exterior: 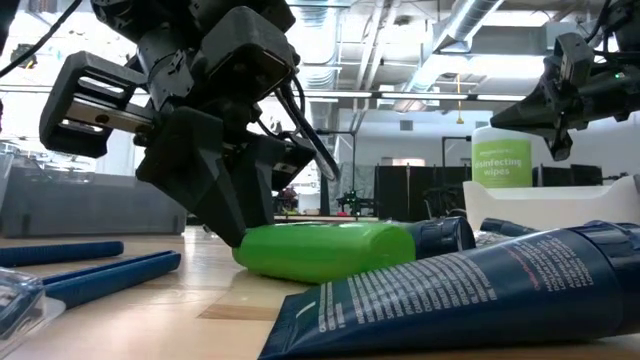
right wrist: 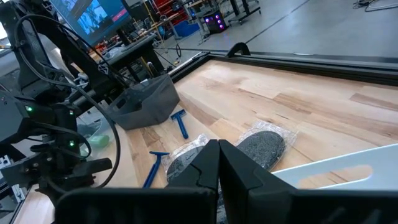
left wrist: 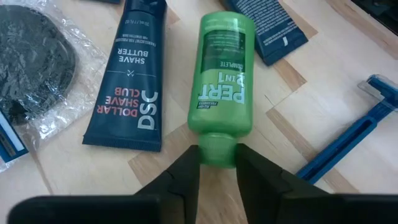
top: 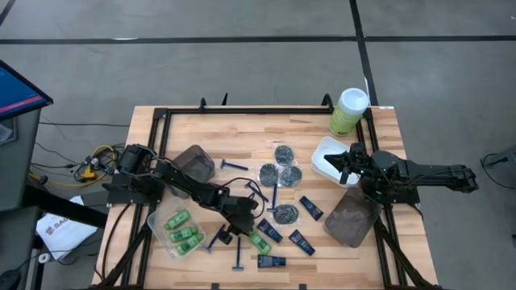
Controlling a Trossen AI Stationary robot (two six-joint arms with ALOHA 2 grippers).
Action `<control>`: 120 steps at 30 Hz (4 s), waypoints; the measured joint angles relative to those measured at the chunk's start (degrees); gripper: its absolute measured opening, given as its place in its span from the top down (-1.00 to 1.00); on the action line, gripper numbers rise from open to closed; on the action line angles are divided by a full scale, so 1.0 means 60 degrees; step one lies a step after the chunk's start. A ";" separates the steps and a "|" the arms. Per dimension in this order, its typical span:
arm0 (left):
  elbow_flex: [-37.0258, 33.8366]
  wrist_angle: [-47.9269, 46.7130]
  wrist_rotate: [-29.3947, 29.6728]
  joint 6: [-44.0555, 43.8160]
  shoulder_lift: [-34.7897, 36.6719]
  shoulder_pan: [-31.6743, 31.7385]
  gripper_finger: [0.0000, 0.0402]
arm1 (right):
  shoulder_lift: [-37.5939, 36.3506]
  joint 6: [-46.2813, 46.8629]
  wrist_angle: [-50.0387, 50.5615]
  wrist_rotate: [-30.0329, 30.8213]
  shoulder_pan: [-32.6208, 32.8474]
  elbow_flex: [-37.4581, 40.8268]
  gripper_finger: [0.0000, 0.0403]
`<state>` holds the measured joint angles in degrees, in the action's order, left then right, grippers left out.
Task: Pick & Place Travel size toiletries
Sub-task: Put the green shampoo into the transparent bin
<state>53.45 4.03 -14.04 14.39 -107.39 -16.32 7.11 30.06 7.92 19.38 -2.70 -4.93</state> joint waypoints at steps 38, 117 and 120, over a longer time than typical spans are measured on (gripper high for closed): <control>0.0135 0.0029 0.2811 -0.5005 0.1486 -0.1136 -0.01 | -0.0003 -0.0004 0.0146 0.0004 0.0000 0.0000 1.00; 0.0973 0.1060 0.5880 -0.7299 -0.1384 -0.2506 0.57 | -0.0001 0.0499 0.0820 0.0004 0.0007 -0.0011 1.00; 0.0970 0.1014 0.5860 -0.7507 -0.1314 -0.2499 0.56 | 0.0001 0.0499 0.0821 0.0004 0.0007 -0.0011 1.00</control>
<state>59.27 10.11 21.12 -30.65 -115.28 -31.31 7.11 33.06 12.85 19.40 -2.66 -4.99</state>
